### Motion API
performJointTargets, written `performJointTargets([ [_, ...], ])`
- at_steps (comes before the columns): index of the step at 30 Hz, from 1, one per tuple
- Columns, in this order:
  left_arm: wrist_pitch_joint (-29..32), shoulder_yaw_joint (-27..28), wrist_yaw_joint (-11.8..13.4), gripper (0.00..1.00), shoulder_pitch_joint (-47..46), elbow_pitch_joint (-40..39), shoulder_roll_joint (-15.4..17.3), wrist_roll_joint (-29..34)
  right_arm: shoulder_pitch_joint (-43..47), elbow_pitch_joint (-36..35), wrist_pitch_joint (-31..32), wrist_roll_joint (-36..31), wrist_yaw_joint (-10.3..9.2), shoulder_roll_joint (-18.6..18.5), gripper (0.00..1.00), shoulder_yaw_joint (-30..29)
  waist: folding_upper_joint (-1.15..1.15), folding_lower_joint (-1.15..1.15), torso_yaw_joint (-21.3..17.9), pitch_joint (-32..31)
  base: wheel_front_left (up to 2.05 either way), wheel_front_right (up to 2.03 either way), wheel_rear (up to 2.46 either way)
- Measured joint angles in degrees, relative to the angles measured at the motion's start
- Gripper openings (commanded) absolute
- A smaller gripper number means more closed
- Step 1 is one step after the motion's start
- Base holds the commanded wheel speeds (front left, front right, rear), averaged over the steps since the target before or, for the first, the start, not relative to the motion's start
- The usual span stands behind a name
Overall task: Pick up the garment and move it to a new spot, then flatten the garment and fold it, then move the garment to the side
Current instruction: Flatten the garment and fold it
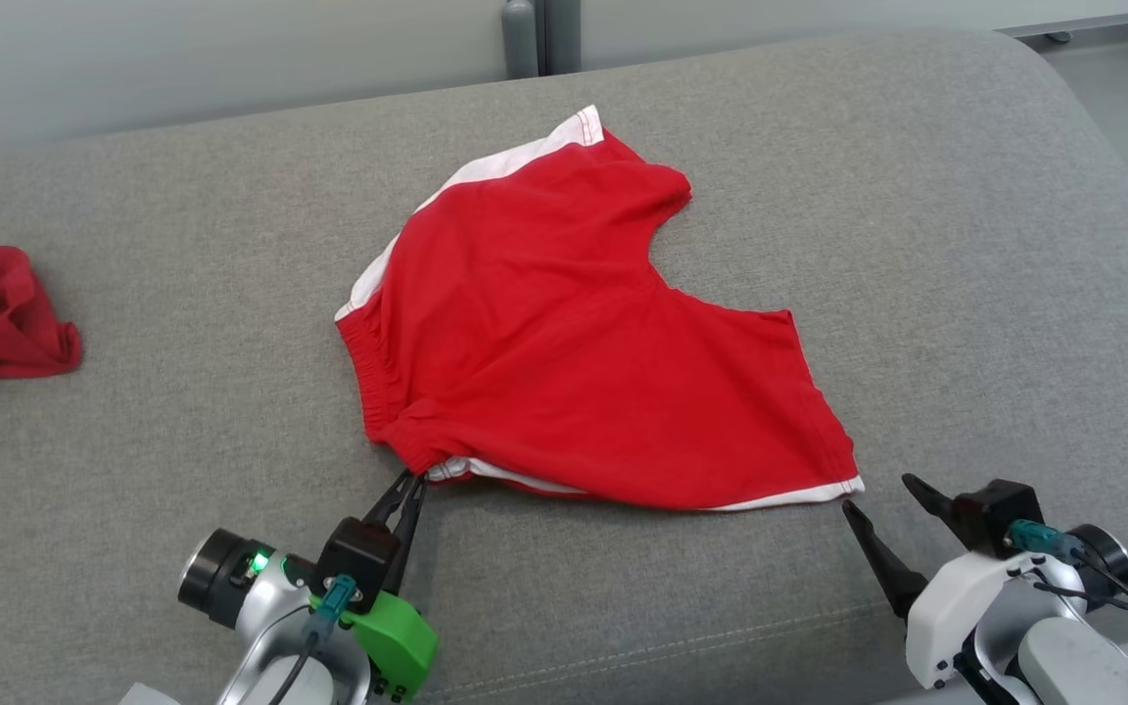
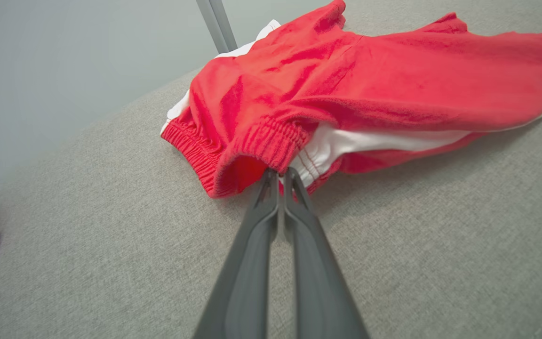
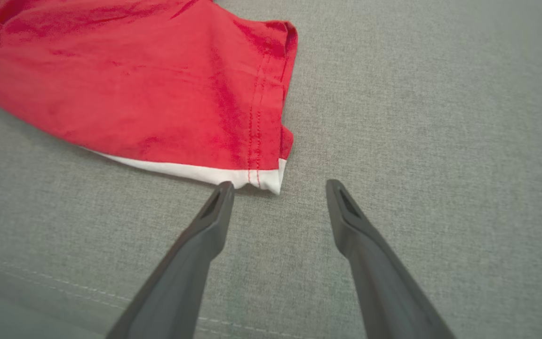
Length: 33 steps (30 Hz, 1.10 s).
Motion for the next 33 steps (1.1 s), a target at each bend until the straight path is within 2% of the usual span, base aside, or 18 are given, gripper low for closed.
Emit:
performJointTargets([
  [5, -0.1, 0.4, 0.0, 0.0, -0.3, -1.4, -0.2, -0.3, -4.0, 2.3, 0.6, -4.8, 0.86, -1.4, 1.0, 3.6, 0.0, 0.0, 0.9, 1.1, 0.0, 0.0, 0.0],
  [8, -0.1, 0.4, 0.0, 0.0, -0.4, -1.9, -0.4, -0.3, -5.8, 3.8, 1.1, -5.4, 1.24, -1.6, 1.0, 4.2, 0.0, 0.0, 1.4, 1.8, 0.0, 0.0, 0.0],
  [11, -0.1, 0.4, -0.1, 0.0, -0.4, -2.4, -0.6, -0.3, -6.8, 5.0, 1.1, -5.6, 1.77, -1.6, 0.84, 5.0, 0.0, 0.0, 2.0, 2.5, 0.0, 0.0, 0.0],
  [13, -0.1, 0.4, -0.1, 0.0, -0.5, -2.8, -0.7, -0.3, -7.8, 6.0, 1.1, -5.6, 1.92, -1.2, 0.69, 5.6, 0.0, 0.0, 2.6, 3.1, 0.0, 0.0, 0.0],
  [15, -0.1, 0.7, -0.1, 0.0, -0.5, -2.9, -0.7, -0.4, -8.6, 6.8, 1.1, -5.6, 2.25, -0.8, 0.49, 6.0, 0.0, 0.0, 2.8, 3.4, 0.0, 0.0, 0.0],
  [17, -0.1, 0.8, -0.1, 0.0, -0.5, -2.9, -0.7, -0.4, -9.0, 7.6, 1.0, -5.4, 2.27, -0.1, 0.39, 6.1, 0.0, 0.0, 2.9, 3.5, 0.0, 0.0, 0.0],
  [19, -0.1, 0.9, -0.1, 0.0, -0.5, -3.0, -0.7, -0.4, -9.2, 8.4, 1.0, -5.0, 2.36, 0.4, 0.37, 6.1, 0.0, 0.0, 2.9, 3.5, 0.0, 0.0, 0.0],
  [22, -0.1, 1.1, -0.1, 0.0, -0.5, -3.2, -0.7, -0.4, -9.2, 9.4, 0.5, -4.5, 2.44, 0.7, 0.4, 6.1, 0.0, 0.0, 2.9, 3.6, 0.0, 0.0, 0.0],
  [24, -0.1, 1.2, -0.1, 0.0, -0.5, -3.3, -0.7, -0.4, -9.3, 10.0, 0.2, -4.3, 2.76, 0.9, 0.37, 5.9, 0.0, 0.0, 2.8, 3.6, 0.0, 0.0, 0.0],
  [25, -0.1, 1.3, -0.1, 0.0, -0.5, -3.3, -0.7, -0.4, -9.3, 10.4, -0.1, -3.8, 2.76, 1.0, 0.3, 5.8, 0.0, 0.0, 2.8, 3.6, 0.0, 0.0, 0.0],
  [27, -0.1, 1.6, -0.1, 0.0, -0.5, -3.4, -0.7, -0.4, -9.4, 11.0, -0.5, -2.9, 2.77, 1.3, 0.06, 5.6, 0.0, 0.0, 2.6, 3.7, 0.0, 0.0, 0.0],
  [28, -0.1, 1.8, -0.1, 0.0, -0.5, -3.4, -0.7, -0.5, -9.4, 11.2, -0.6, -2.5, 2.78, 1.5, 0.0, 5.5, 0.0, 0.0, 2.6, 3.7, 0.0, 0.0, 0.0],
  [33, -0.1, 2.8, -0.1, 0.0, -0.5, -3.6, -0.7, -1.0, -9.9, 12.3, -1.0, -1.8, 2.93, 2.2, 0.0, 5.5, 0.0, 0.0, 2.3, 3.6, 0.0, 0.0, 0.0],
])
